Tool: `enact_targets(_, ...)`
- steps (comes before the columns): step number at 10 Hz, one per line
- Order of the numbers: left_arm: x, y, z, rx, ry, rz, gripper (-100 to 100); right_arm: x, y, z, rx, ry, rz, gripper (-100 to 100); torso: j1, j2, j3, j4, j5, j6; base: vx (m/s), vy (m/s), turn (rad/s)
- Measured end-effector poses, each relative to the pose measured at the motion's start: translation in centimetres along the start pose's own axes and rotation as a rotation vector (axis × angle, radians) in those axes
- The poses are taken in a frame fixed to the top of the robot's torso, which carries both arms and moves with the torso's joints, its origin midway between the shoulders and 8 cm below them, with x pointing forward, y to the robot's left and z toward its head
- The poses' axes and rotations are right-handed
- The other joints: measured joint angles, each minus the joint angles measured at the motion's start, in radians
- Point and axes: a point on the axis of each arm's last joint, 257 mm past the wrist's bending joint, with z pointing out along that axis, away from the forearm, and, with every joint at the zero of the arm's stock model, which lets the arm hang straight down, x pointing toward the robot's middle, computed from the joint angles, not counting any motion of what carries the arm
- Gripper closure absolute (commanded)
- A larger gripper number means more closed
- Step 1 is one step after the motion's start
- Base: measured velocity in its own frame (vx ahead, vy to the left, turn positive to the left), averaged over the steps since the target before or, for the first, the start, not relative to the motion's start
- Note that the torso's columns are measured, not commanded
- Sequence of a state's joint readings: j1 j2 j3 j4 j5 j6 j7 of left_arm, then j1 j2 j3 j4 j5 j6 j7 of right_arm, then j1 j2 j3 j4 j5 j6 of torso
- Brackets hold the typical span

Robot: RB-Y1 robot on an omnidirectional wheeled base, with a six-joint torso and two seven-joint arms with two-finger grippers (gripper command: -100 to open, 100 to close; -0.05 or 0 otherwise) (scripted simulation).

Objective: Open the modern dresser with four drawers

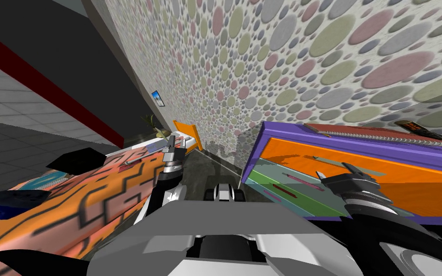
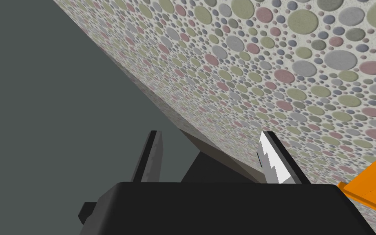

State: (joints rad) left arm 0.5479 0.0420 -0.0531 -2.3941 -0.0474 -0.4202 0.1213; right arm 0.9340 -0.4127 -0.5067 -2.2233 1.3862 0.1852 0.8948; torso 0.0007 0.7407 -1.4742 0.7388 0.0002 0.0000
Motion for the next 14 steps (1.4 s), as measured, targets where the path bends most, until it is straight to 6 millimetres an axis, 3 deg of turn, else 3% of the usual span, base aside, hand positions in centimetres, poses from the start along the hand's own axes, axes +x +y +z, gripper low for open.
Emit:
enact_targets(11,0.0,0.0,0.0,0.0,0.0,0.0,0,0.3,-2.1,-1.4,-0.07,-0.052,0.129,-100,-0.003,-0.002,-0.001,0.0,-0.001,0.0,0.094,-0.018,-0.037)
enact_targets(12,0.0,0.0,0.0,0.0,0.0,0.0,0,0.3,-2.1,-1.4,-0.07,-0.052,0.129,100,-0.002,-0.001,-0.001,-0.001,-0.001,0.0,0.009,-0.007,-0.009)
enact_targets(14,0.0,0.0,0.0,0.0,0.0,0.0,0,-0.2,-1.8,-1.6,-0.082,-0.062,0.132,100,0.004,0.007,0.001,0.004,0.007,0.003,-0.134,0.062,-0.037)
